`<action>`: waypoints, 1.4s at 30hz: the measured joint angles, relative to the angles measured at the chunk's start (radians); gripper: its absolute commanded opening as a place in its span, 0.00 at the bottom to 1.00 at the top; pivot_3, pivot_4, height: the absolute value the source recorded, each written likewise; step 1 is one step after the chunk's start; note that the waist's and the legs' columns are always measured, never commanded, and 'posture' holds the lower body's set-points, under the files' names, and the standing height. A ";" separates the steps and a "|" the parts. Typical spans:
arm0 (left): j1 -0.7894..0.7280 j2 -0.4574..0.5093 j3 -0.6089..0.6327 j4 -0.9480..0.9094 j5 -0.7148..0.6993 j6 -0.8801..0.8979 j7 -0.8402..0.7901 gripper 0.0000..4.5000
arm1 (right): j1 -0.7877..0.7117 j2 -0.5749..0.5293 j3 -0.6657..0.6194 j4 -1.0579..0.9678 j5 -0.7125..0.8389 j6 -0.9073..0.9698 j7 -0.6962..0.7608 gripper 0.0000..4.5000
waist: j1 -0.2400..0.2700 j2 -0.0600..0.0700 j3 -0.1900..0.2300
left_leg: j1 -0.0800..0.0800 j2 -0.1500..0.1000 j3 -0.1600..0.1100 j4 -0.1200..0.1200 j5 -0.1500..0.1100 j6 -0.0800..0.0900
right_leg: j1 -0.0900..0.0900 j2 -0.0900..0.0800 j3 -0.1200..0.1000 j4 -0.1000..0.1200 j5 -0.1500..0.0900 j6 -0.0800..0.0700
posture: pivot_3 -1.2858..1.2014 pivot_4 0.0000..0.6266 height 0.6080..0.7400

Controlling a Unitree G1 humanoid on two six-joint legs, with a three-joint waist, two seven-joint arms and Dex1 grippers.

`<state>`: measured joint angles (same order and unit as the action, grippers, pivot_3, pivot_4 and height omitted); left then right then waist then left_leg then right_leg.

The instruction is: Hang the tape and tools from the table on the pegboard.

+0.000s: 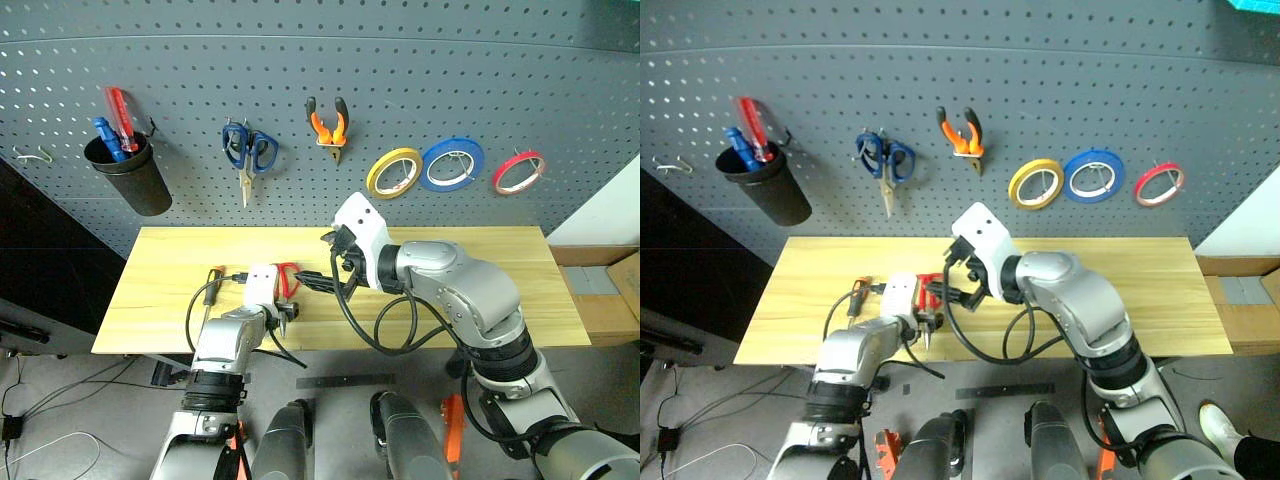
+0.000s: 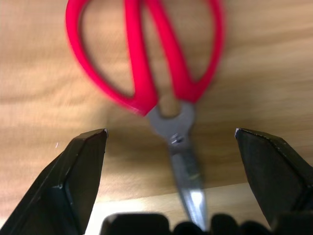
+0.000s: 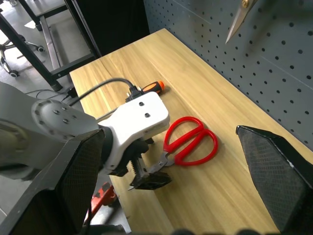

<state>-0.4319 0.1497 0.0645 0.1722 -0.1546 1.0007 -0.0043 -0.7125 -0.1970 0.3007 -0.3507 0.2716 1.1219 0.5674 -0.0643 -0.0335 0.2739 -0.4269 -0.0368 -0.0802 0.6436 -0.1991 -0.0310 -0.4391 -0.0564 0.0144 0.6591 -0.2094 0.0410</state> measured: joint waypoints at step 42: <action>0.383 0.202 0.042 -0.601 0.147 -0.756 -0.178 0.22 | 0.016 -0.303 -0.099 -0.038 0.028 -0.329 0.100 1.00 | -0.017 -0.001 -0.001 | -0.003 0.003 0.004 -0.003 -0.001 0.002 | 0.001 0.001 0.000 -0.012 0.002 0.002 | 0.47 0.34 1.00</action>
<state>-0.0486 0.3519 0.1063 -0.4293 -0.0079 0.2452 -0.1819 -0.6965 -0.4998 0.2021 -0.3889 0.3000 0.7931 0.6669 -0.0812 -0.0341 0.2731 -0.4300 -0.0342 -0.0763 0.6410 -0.2002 -0.0295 -0.4383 -0.0557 0.0147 0.6474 -0.2076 0.0427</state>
